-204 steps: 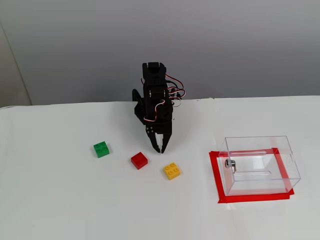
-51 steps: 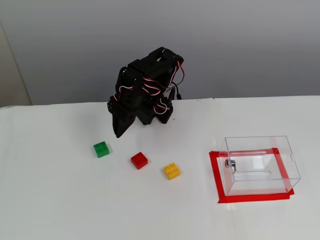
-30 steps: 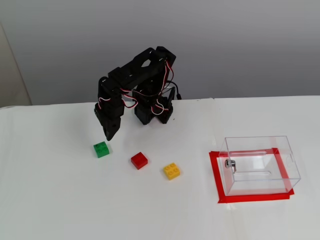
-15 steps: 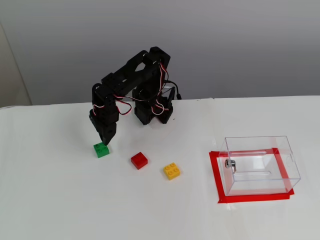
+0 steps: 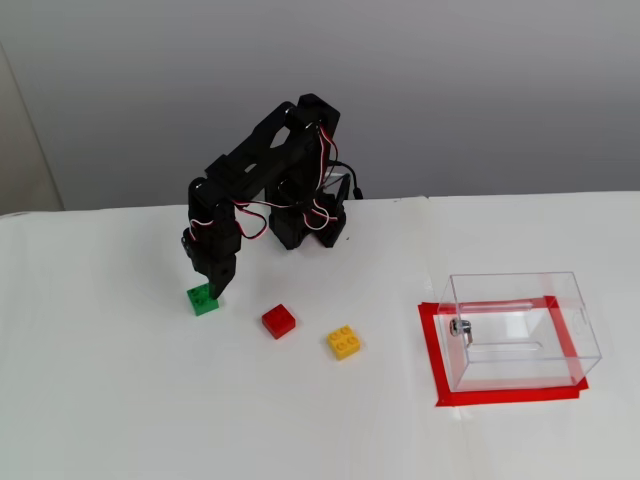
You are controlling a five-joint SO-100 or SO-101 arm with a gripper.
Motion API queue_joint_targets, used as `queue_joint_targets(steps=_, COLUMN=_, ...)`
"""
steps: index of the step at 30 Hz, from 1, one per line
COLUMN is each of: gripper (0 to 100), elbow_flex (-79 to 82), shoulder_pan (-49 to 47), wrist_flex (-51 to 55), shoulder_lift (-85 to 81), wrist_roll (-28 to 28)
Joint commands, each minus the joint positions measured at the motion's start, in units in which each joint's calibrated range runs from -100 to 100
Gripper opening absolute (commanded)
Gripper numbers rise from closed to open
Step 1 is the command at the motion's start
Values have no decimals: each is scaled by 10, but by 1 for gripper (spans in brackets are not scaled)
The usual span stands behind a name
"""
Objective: Pick the green lego brick and place it into the transparent box
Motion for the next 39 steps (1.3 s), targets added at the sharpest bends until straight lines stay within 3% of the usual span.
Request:
queue_joint_targets(steps=1, gripper=26, elbow_flex=14, shoulder_pan=4, wrist_flex=-26, shoulder_lift=-1, wrist_roll=1)
queue_joint_targets(steps=18, gripper=26, elbow_flex=113, shoulder_pan=3, wrist_flex=-161, shoulder_lift=-1, wrist_roll=5)
queue_joint_targets(steps=39, gripper=25, elbow_flex=110, shoulder_pan=9, wrist_flex=-193, shoulder_lift=55, wrist_roll=5)
